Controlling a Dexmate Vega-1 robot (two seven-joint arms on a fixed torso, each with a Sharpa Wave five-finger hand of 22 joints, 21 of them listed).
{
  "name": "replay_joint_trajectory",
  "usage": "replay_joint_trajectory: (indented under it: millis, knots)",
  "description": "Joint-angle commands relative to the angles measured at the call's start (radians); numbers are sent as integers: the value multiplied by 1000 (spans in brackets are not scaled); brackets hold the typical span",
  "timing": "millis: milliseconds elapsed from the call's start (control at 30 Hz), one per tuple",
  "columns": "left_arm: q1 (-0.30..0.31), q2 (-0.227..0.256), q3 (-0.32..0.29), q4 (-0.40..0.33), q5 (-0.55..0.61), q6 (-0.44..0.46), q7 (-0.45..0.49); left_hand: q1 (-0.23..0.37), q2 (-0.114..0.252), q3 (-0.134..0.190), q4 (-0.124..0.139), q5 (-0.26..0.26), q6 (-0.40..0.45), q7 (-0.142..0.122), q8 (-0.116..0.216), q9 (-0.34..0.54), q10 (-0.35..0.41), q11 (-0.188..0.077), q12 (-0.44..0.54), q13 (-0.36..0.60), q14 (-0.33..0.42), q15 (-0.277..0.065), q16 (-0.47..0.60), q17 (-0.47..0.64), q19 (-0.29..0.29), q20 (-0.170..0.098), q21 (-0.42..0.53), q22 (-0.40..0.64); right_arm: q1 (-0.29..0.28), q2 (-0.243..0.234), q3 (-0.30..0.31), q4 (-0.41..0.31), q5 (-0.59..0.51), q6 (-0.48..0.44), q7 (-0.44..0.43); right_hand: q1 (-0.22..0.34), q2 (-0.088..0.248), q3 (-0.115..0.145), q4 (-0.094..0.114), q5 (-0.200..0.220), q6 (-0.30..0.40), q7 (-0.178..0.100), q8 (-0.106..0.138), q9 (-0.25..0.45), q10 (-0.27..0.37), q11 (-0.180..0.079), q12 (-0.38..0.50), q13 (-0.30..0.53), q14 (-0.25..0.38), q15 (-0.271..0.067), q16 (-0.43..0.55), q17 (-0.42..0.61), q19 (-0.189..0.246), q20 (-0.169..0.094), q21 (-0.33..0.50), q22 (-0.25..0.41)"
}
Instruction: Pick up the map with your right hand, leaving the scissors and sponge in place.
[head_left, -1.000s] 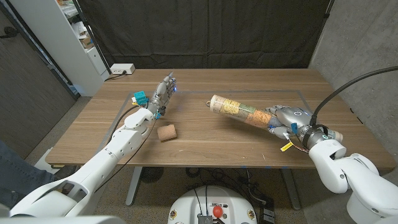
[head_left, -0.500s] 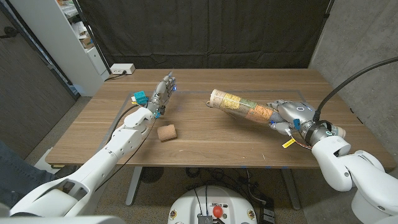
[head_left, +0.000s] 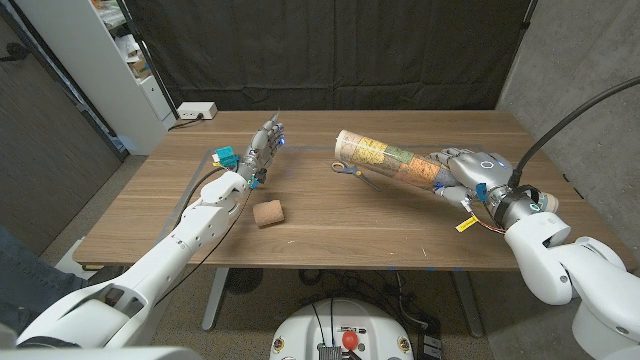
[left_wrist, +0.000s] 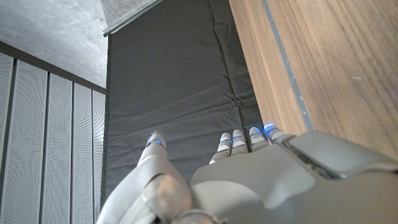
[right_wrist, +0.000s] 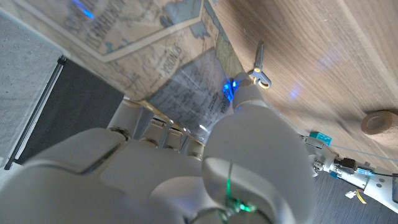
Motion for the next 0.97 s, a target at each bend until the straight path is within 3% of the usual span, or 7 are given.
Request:
replay_joint_trajectory:
  millis: [33,733,967]
  knots:
    - [-13,-4,3,13,1,3,-5,4,8,0,-5,1,6,1,2,6,2,4,-2,2,-1,1,-3,4,-29,5,-2,2,2,-47,19,-23,60,-34,-74,11,5,4,2,-5,12,-1,-1,4,8,5,1,4,11,3,5,6,9,0,1,2]
    - [-5,-1,3,2,-2,13,-1,4,9,0,-6,1,6,1,2,6,2,5,-2,2,-2,1,-3,4,-31,5,-3,2,-12,-47,39,-21,42,-36,-79,5,10,4,7,-22,17,0,-6,5,1,2,-4,11,3,3,-2,14,5,1,-4,2]
    - [-2,-10,-3,13,-20,6,-16,4,9,-1,-7,1,6,2,2,6,2,3,-2,2,-2,1,-3,4,-31,6,-3,2,40,-45,-16,-19,31,-39,-76,6,13,6,7,-26,18,0,-7,5,0,1,-5,13,2,2,-3,16,2,2,-6,2]
